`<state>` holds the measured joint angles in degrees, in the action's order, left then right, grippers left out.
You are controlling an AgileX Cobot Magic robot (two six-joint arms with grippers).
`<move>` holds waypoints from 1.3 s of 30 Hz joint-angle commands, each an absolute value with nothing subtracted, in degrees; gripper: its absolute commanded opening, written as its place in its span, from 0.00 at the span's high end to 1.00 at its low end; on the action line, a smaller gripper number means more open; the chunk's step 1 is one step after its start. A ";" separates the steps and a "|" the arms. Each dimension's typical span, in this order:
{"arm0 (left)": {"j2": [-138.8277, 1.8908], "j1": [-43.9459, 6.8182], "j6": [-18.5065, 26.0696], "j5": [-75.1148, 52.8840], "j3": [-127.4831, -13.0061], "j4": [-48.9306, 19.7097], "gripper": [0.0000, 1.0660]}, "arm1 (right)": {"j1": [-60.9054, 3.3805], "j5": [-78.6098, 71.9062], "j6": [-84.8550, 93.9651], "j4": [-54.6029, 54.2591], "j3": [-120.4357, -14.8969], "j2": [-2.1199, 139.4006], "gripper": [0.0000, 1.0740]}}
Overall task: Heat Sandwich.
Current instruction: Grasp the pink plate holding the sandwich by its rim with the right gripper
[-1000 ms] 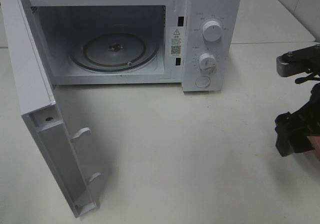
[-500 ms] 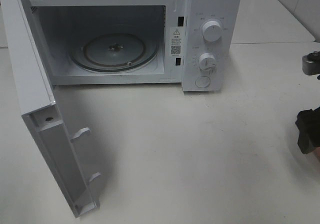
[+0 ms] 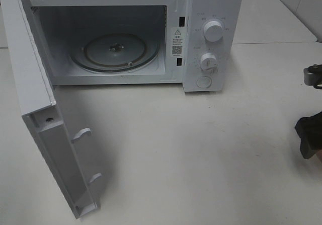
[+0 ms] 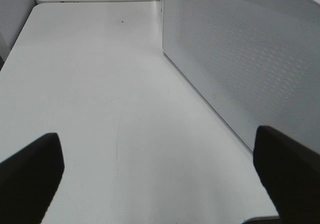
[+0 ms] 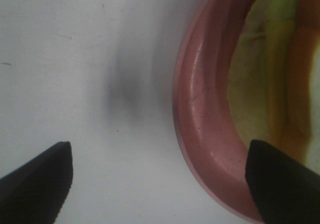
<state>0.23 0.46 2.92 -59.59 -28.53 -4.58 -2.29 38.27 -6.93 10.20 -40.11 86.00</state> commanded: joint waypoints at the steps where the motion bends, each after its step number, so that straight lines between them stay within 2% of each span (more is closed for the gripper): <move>1: 1.72 0.52 2.86 -59.42 -28.30 -4.81 0.08 | -1.89 36.73 -6.25 10.43 -40.34 88.81 0.17; 29: 1.72 0.52 2.86 -59.42 -28.30 -4.81 0.08 | -1.89 31.34 -10.20 17.48 -44.12 102.44 0.22; 34: 1.72 0.52 2.86 -59.42 -28.30 -4.81 0.08 | -1.89 32.31 -10.08 17.48 -44.12 102.50 0.32; 35: 1.72 0.52 2.86 -59.42 -28.30 -4.81 0.08 | -1.89 32.43 -10.37 17.48 -44.12 102.44 0.35; 36: 1.72 0.52 2.86 -59.42 -28.30 -4.81 0.08 | -1.89 32.43 -10.77 17.48 -44.12 102.44 0.44; 37: 1.72 0.52 2.86 -59.42 -28.30 -4.81 0.08 | -1.89 32.43 -10.77 17.48 -44.12 102.44 0.44; 39: 1.72 0.52 2.86 -59.42 -28.30 -4.81 0.08 | -1.89 32.43 -10.89 17.53 -44.12 102.44 0.56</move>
<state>0.23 0.46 2.92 -59.59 -28.53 -4.58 -2.29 31.68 -10.49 17.02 -44.12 102.10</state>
